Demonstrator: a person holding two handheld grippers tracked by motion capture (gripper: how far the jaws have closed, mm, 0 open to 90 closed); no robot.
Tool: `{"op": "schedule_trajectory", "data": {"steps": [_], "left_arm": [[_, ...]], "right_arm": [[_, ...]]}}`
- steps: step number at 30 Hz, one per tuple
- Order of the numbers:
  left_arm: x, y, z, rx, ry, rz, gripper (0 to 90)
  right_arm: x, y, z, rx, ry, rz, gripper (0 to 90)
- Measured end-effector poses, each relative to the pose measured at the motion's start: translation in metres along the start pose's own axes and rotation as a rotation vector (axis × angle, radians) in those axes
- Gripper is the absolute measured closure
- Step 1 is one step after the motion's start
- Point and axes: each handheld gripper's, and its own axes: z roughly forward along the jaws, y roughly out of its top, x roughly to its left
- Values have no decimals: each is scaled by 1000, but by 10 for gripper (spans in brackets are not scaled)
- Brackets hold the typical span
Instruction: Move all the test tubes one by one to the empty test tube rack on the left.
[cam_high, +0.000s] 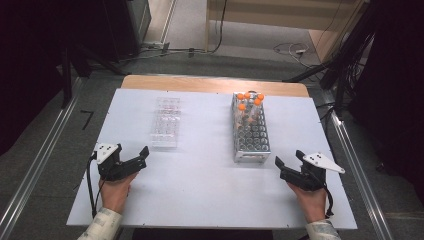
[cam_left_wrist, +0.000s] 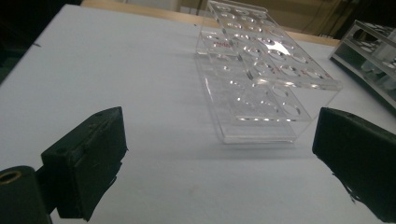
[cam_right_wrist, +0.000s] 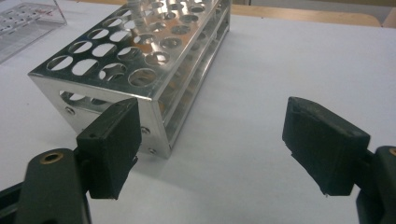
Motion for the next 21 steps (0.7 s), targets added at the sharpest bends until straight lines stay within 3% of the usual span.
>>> {"op": "schedule_trajectory", "data": {"steps": [5, 14, 21], "left_arm": [[-4, -1, -1, -10, 9, 28, 35], [-9, -2, -4, -17, 6, 52, 45], [-9, -3, -4, -6, 26, 67, 45]], "right_arm": [[2, 10, 7, -15, 6, 12, 191], [8, 33, 26, -20, 14, -9, 201], [7, 60, 55, -24, -9, -20, 226]]}}
